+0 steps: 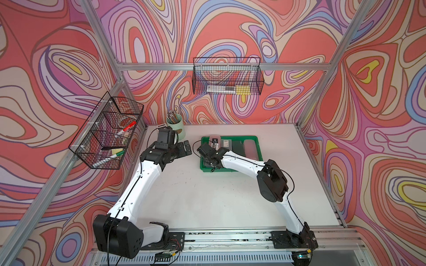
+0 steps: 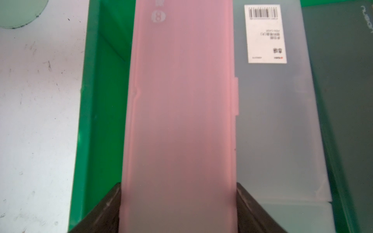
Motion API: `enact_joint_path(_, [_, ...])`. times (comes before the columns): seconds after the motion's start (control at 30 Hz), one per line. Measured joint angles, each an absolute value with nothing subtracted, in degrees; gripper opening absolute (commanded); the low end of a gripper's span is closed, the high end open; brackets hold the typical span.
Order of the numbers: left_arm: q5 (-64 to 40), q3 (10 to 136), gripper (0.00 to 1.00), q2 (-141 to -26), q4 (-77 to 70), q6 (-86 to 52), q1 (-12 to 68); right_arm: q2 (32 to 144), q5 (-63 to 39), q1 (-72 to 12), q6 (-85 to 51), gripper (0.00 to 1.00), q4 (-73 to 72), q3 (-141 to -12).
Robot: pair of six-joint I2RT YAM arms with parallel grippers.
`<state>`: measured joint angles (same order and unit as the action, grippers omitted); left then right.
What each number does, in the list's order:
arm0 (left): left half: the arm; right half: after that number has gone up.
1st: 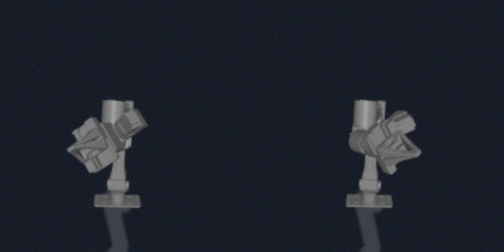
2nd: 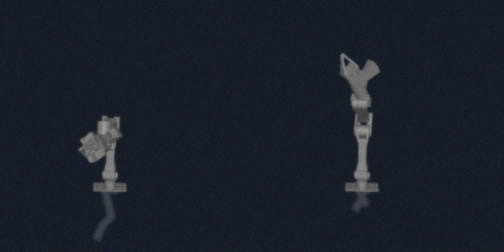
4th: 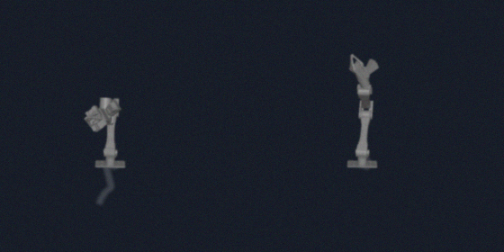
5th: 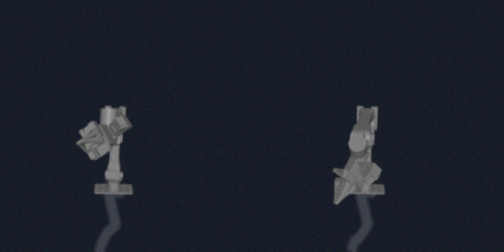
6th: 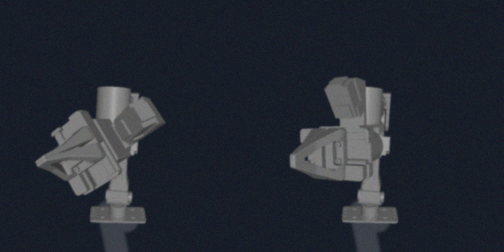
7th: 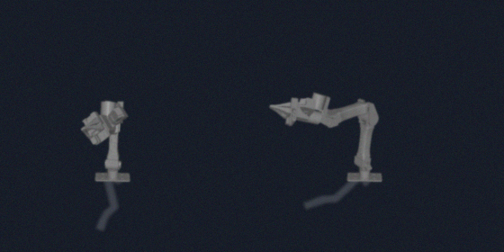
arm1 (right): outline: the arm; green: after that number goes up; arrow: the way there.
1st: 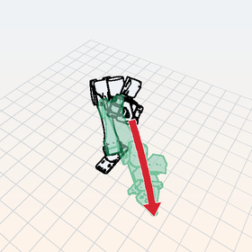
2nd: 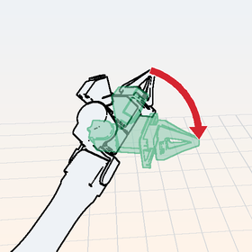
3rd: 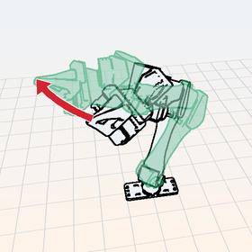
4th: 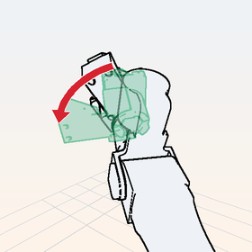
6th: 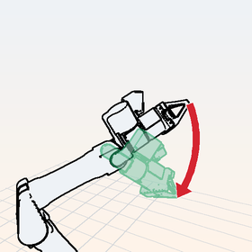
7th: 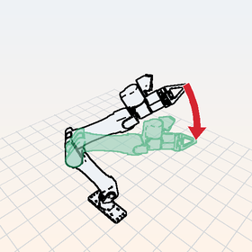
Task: Put the pencil case into the storage box
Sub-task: Place the pencil case at the storage box.
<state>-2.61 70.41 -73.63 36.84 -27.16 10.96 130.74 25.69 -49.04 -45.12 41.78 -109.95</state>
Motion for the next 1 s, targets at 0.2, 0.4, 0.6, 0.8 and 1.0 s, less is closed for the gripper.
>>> enact_joint_path(0.2, [-2.9,70.4,0.99,-73.6,36.8,-27.2,11.0,131.8,25.6,-49.0,-45.4,0.65,41.6,-110.1])
enact_joint_path(0.4, [-3.0,70.4,0.99,-73.6,36.8,-27.2,11.0,133.3,25.4,-49.0,-45.6,0.77,41.5,-110.7])
enact_joint_path(0.6, [-3.1,70.4,0.99,-73.6,36.8,-27.2,11.0,133.3,24.7,-49.0,-45.7,0.92,42.2,-110.7])
enact_joint_path(0.8, [-3.0,70.4,0.99,-73.6,36.8,-27.2,11.0,133.3,24.9,-48.8,-44.9,0.96,44.1,-112.4])
enact_joint_path(1.0, [-3.0,70.4,0.99,-73.6,36.8,-27.2,11.0,131.8,26.4,-48.5,-43.5,0.98,44.6,-113.7])
